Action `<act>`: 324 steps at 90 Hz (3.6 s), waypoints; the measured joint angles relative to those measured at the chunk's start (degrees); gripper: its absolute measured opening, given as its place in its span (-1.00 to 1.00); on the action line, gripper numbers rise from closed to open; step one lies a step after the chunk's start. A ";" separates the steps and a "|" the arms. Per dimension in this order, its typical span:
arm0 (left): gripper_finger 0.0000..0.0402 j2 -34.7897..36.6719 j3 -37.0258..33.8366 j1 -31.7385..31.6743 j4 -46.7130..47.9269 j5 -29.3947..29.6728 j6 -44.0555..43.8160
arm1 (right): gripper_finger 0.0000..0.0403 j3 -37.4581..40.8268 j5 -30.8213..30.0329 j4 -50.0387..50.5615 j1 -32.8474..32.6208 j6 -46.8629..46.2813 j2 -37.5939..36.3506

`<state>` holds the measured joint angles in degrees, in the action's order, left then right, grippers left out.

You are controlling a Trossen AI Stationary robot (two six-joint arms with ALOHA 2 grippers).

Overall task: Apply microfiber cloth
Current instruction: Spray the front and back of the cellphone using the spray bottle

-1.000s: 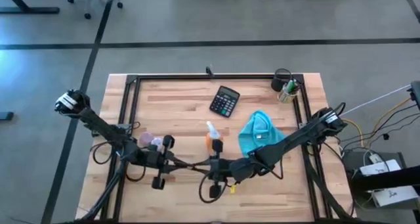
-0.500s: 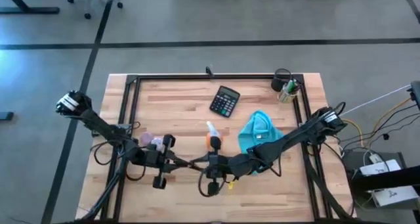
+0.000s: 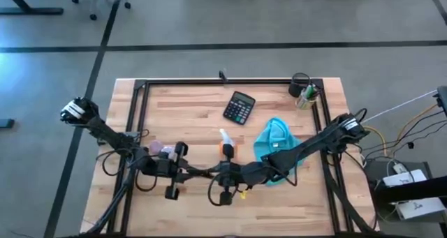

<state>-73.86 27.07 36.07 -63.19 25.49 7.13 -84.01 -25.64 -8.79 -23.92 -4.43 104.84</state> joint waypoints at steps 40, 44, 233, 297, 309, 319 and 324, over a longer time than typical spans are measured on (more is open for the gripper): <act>-0.51 3.49 0.11 0.26 0.55 -1.13 -5.00 | -0.97 0.17 0.13 5.68 0.04 -0.96 0.34; -0.51 3.35 0.11 0.26 1.41 -1.00 -5.15 | -0.97 0.17 0.14 5.78 0.02 -0.94 0.41; -0.94 9.33 -7.78 -10.15 12.65 25.93 -9.88 | -0.09 9.99 5.11 45.43 16.40 5.60 -19.62; -0.94 18.95 -13.32 -17.88 17.93 22.17 -10.98 | -0.40 38.93 11.05 -8.52 19.39 16.87 -13.99; -0.94 18.39 -12.07 -19.06 17.87 20.05 -12.15 | -0.38 38.60 11.36 -13.24 20.17 18.97 -9.64; -0.94 18.82 -11.37 -19.08 17.93 20.03 -11.25 | -0.35 37.86 12.75 -16.39 20.44 18.42 -6.49; -0.94 19.15 -11.03 -19.08 17.85 20.04 -10.68 | -0.35 37.65 14.46 -16.93 20.04 17.70 -5.71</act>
<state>-54.71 16.04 16.99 -45.35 45.53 -3.55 -46.36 -11.18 -25.72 -3.88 13.28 99.13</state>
